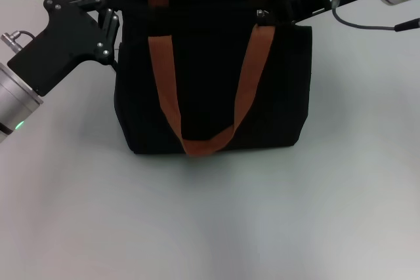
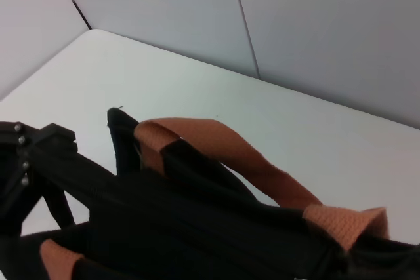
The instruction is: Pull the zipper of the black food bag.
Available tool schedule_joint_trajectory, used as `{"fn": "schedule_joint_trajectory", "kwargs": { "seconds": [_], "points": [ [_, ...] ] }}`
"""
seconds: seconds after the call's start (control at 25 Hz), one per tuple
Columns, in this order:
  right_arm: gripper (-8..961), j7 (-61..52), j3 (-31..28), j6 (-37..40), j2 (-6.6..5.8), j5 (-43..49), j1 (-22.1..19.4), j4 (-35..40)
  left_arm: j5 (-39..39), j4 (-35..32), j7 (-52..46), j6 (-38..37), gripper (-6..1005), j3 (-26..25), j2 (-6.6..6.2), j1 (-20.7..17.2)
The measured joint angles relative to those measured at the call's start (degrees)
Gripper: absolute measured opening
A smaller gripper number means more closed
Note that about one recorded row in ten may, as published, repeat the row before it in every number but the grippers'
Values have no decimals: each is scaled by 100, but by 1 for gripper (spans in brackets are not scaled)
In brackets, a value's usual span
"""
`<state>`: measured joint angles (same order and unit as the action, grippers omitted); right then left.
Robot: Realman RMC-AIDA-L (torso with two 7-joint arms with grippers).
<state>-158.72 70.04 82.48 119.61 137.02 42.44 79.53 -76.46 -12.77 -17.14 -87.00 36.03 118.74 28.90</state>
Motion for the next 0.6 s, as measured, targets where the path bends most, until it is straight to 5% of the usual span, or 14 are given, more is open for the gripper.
{"fn": "schedule_joint_trajectory", "kwargs": {
  "seconds": [0.4, 0.6],
  "points": [
    [-2, 255, -132, -57, -23, -608, 10, -242, 7, -1, 6, 0, 27, 1, 0, 7],
    [246, 266, -246, -35, -29, -647, -1, -257, 7, 2, 3, 0, 27, 0, 0, 15]
  ]
}}
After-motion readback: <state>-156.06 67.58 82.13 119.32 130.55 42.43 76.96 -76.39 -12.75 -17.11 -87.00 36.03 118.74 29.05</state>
